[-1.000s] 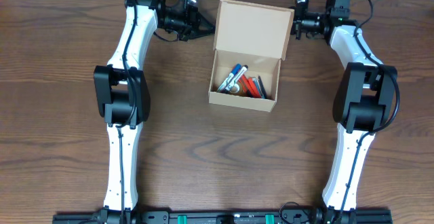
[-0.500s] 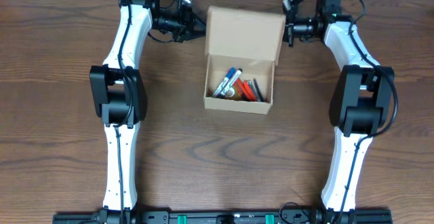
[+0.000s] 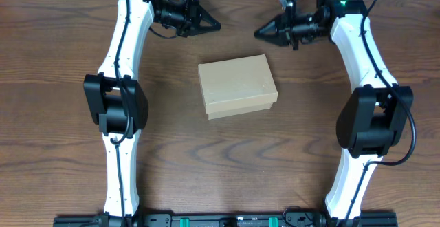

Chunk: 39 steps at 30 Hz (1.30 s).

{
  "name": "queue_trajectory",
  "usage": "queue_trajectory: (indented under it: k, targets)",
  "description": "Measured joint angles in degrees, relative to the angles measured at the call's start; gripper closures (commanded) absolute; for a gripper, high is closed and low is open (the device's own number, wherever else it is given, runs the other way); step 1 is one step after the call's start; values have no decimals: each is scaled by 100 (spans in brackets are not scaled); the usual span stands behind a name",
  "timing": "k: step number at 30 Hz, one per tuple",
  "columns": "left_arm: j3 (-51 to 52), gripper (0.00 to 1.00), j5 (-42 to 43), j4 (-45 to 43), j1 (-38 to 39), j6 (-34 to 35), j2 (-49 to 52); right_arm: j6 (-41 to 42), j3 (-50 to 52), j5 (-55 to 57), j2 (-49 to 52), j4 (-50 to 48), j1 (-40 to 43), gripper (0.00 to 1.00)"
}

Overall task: Pack container
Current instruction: 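Press down on the closed lid with the right gripper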

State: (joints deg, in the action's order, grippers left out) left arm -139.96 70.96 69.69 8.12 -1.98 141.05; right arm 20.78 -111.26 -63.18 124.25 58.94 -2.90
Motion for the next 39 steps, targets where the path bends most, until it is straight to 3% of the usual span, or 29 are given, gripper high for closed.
queue_trajectory:
  k: [6,13,24,39]
  targets:
    - [-2,94,-330,804,-2,-444,-17,-516,0,970,0,898,-214,98]
    - [-2,94,-1545,1088,-4,-704,-236,-824,0,2374,-4,1777,-944,98]
    - [-46,94,-3587,1095,-4,-704,-2065,-796,0,4367,-870,2251,-2107,98]
    - [-76,94,-3993,1346,-4,-686,-2297,-756,0,5434,-1266,2310,-2302,99]
